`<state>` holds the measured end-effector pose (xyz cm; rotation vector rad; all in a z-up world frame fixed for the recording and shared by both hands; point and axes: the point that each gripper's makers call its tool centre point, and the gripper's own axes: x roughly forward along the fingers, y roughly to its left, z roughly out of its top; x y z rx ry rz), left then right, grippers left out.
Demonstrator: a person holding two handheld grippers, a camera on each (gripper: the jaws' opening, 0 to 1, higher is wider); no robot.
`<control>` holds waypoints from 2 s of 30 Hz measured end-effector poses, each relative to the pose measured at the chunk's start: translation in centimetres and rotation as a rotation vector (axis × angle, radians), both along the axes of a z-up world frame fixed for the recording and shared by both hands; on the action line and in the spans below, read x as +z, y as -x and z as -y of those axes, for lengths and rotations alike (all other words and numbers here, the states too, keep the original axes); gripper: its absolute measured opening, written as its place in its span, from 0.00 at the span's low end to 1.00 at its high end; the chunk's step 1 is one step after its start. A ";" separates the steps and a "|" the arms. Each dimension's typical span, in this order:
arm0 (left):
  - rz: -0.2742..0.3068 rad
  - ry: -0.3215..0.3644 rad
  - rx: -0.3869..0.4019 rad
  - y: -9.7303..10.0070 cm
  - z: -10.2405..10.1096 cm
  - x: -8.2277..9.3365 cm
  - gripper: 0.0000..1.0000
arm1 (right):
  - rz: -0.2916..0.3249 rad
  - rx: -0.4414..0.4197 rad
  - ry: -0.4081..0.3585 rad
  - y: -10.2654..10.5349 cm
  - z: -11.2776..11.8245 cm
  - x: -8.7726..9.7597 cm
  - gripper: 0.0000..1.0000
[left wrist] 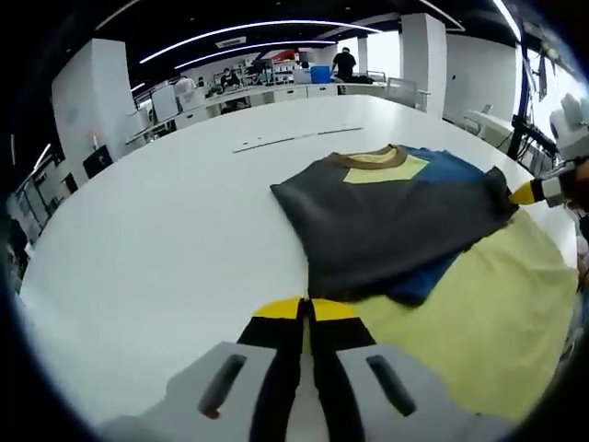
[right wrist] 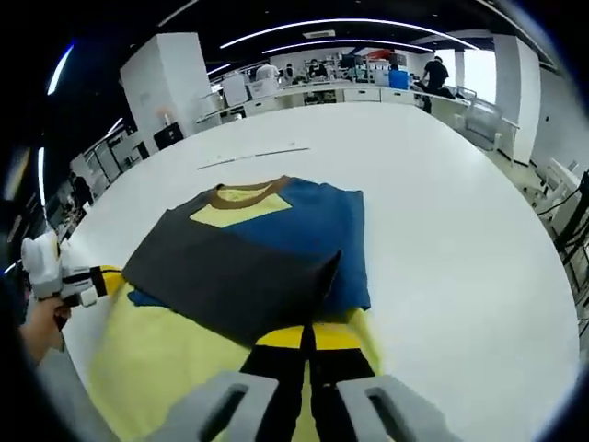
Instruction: Fold the garment on the visible template until the final outline fits inside the template.
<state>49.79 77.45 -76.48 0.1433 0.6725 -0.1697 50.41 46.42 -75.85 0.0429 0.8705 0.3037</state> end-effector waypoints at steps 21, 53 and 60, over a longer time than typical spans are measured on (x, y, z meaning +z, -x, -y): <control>0.031 0.011 -0.078 0.8 0.3 1.7 0.37 | 0.010 0.202 0.003 1.0 -0.9 0.9 0.32; 0.046 0.102 -0.413 8.5 4.4 5.7 0.99 | -0.050 0.727 -0.034 11.9 -1.6 4.1 0.99; 0.011 0.109 -0.491 11.2 5.6 5.2 0.99 | -0.075 0.778 -0.019 14.6 -0.9 3.3 0.99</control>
